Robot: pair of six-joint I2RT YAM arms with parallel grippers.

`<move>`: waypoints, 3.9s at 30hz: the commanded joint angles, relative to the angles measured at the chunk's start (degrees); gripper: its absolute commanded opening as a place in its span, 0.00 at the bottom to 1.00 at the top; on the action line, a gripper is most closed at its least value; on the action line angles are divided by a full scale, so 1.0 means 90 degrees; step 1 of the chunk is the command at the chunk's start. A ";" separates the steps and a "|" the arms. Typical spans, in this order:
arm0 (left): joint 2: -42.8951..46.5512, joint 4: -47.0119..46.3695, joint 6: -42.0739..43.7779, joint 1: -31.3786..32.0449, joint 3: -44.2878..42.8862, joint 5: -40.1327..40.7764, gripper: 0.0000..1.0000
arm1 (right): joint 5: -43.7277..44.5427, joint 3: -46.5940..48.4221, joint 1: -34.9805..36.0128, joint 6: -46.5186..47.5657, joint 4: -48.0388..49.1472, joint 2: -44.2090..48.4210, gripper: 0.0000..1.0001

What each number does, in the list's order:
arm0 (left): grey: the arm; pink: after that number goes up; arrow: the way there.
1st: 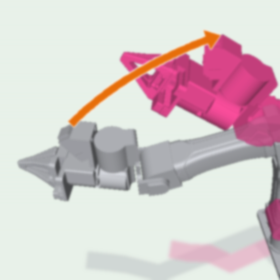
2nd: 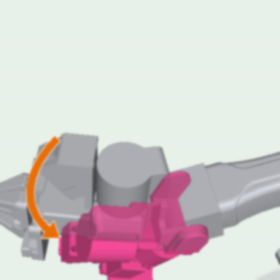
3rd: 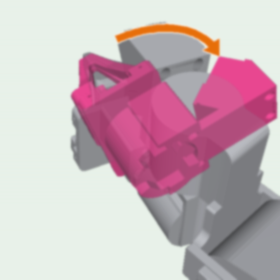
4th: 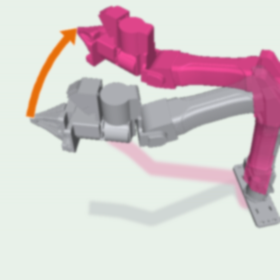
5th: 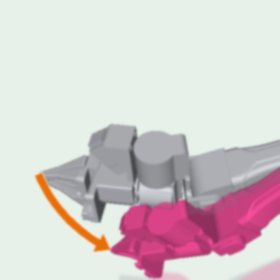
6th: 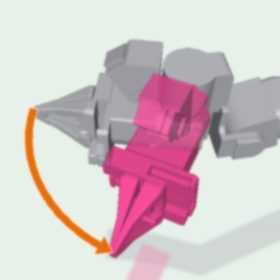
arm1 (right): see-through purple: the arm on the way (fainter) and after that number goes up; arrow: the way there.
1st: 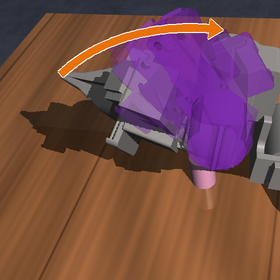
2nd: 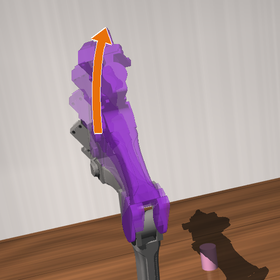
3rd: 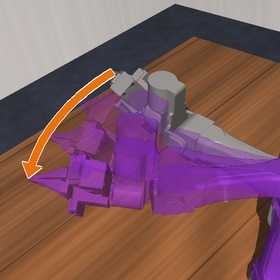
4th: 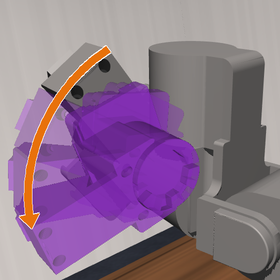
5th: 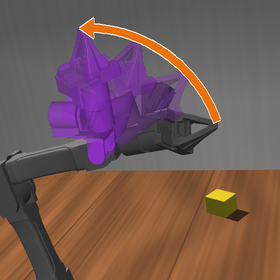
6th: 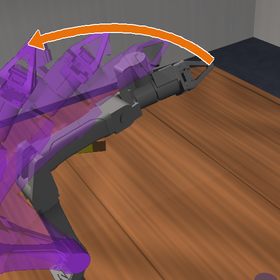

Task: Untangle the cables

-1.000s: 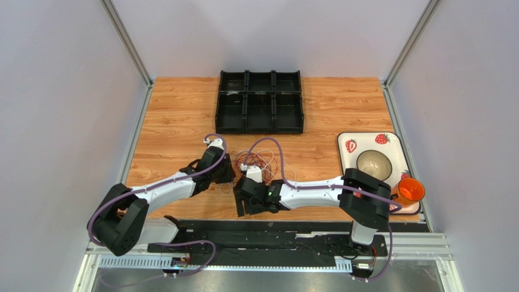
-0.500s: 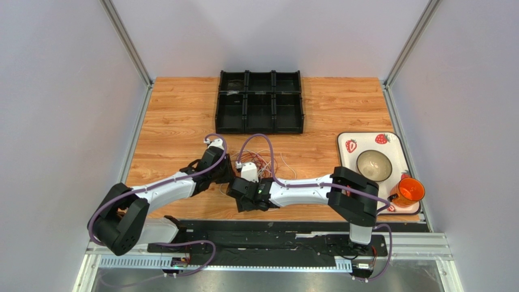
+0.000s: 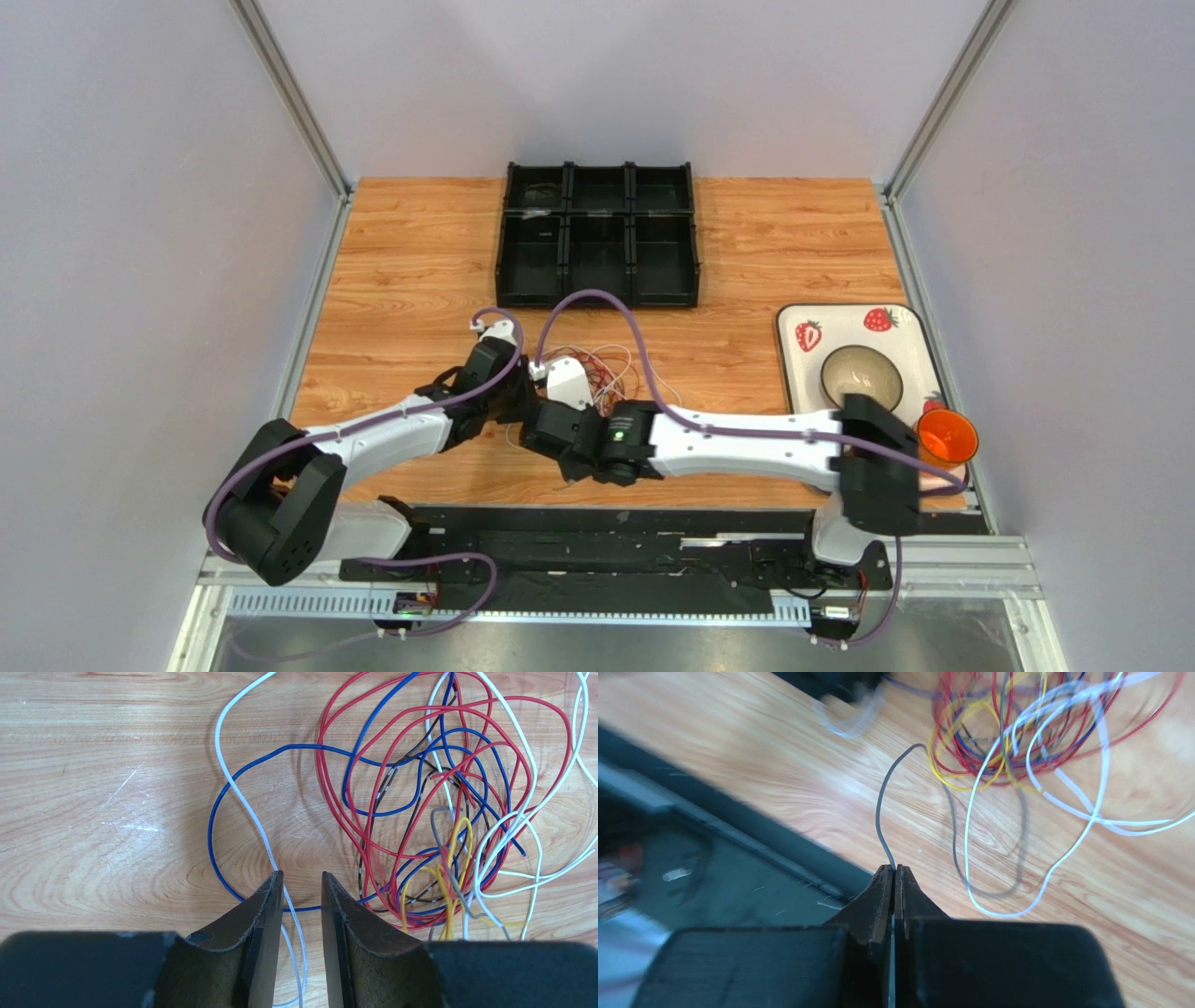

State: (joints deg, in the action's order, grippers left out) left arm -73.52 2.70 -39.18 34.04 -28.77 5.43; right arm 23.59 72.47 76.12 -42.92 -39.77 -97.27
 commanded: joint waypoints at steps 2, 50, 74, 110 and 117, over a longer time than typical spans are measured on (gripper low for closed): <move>-0.0083 -0.0134 -0.0041 0.0026 -0.0250 -0.0018 0.34 | 0.0610 0.0961 0.0078 0.1095 -0.0386 0.1840 0.00; 0.3195 -0.1872 -0.0071 0.0016 0.1985 -0.0135 0.78 | 0.0631 0.2962 -0.3153 0.5130 0.3745 0.0253 0.00; 0.4428 -0.1852 -0.0159 0.0007 0.2514 0.0100 0.74 | -0.0590 0.7075 -0.4131 0.6096 0.4906 -0.3264 0.00; 0.3891 -0.2097 -0.0090 0.0007 0.2338 0.0139 0.71 | -0.1421 0.6736 -0.5644 0.4124 0.6548 -0.4788 0.00; 0.3891 -0.2097 -0.0080 0.0007 0.2328 0.0129 0.71 | -0.1586 0.5778 -0.6347 0.3451 0.6421 -0.4397 0.00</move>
State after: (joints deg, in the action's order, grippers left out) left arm -38.48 -13.17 -40.18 34.04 -5.74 6.35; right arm 8.16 128.09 23.73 -8.19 15.88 -142.06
